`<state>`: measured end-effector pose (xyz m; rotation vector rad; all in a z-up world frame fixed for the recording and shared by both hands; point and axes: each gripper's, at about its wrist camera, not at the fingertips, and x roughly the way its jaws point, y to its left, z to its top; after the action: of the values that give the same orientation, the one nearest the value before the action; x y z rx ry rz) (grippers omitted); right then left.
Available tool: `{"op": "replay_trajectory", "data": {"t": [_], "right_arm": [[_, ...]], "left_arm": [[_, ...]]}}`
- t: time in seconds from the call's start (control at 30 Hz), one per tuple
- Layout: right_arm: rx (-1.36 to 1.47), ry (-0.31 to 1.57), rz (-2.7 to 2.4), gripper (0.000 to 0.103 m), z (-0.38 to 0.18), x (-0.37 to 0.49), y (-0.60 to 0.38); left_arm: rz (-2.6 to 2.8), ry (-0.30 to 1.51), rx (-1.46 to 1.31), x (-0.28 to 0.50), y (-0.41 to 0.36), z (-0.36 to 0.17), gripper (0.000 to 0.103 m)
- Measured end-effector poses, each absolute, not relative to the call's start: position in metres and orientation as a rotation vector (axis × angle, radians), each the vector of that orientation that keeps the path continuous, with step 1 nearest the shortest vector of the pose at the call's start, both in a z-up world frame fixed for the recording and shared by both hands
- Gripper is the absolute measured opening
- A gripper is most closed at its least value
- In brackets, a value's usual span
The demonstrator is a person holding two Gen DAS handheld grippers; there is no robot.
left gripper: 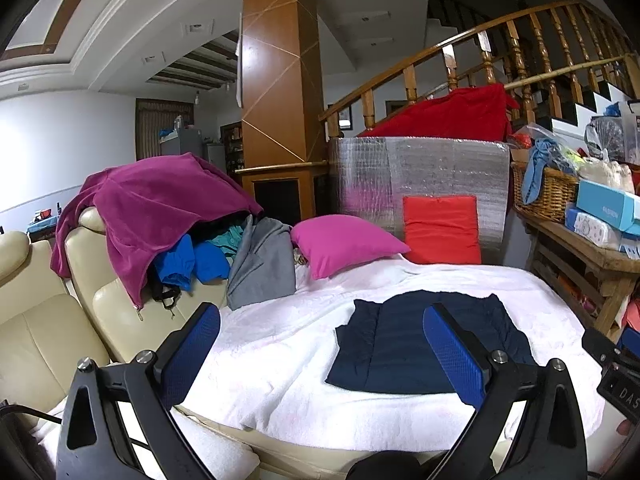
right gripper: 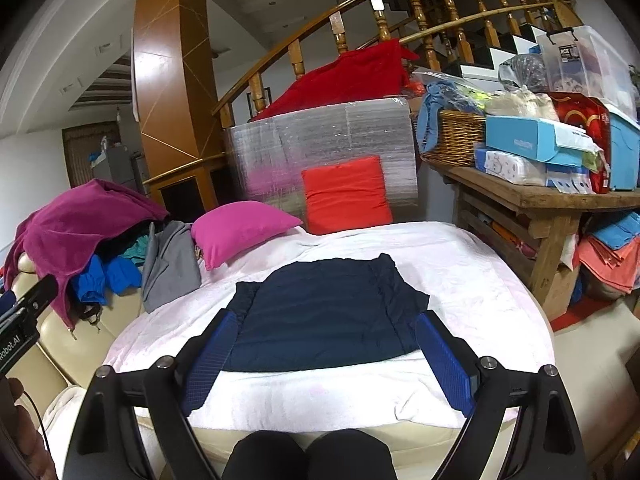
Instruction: Fold large clothes
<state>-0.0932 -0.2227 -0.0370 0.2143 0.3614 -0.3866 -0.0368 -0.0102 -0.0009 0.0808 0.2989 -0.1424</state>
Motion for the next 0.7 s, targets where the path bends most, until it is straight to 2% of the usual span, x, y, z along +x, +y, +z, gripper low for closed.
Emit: {"op": "replay_trajectory", "data": {"t": [0.7], "right_arm": [[0.201, 0.389, -0.389, 0.093, -0.045, -0.081, -0.218]], "left_arm": [[-0.159, 0.307, 0.100, -0.031, -0.013, -0.010, 0.101]]}}
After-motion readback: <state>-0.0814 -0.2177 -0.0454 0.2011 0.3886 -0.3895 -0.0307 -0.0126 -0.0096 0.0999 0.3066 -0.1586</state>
